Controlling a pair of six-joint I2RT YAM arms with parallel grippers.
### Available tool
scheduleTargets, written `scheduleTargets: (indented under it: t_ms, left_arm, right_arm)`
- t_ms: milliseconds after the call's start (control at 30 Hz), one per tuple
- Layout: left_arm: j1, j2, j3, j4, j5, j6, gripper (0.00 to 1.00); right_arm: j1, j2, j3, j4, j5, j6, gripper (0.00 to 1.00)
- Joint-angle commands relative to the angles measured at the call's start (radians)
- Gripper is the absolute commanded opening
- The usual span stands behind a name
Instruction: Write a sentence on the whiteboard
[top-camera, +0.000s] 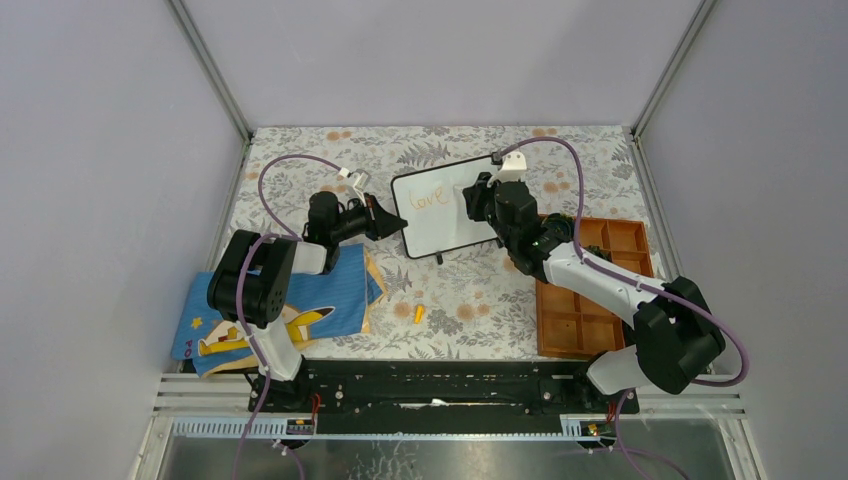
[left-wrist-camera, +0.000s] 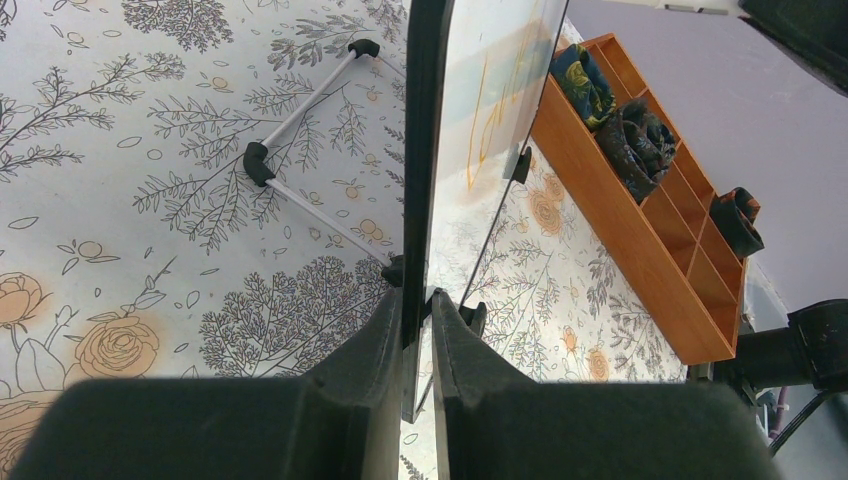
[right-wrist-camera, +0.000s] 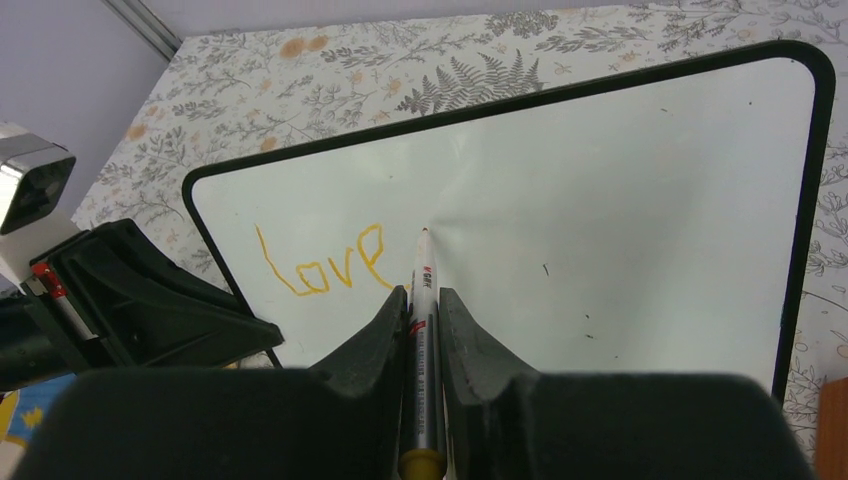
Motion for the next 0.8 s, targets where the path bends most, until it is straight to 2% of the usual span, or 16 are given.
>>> scheduleTargets:
  t_ms: [0, 767]
  left_arm:
    - [-0.008, 0.004, 0.006, -0.06, -0.024, 0.038, 0.0]
    - [-0.012, 0.003, 0.008, -0.065, -0.024, 0.042, 0.0]
  right_arm:
    - [0.0, -0.024, 0.015, 0.102, 0.016, -0.016, 0.0]
    - [-0.012, 0.037, 0.06, 0.048, 0.036, 0.002, 0.0]
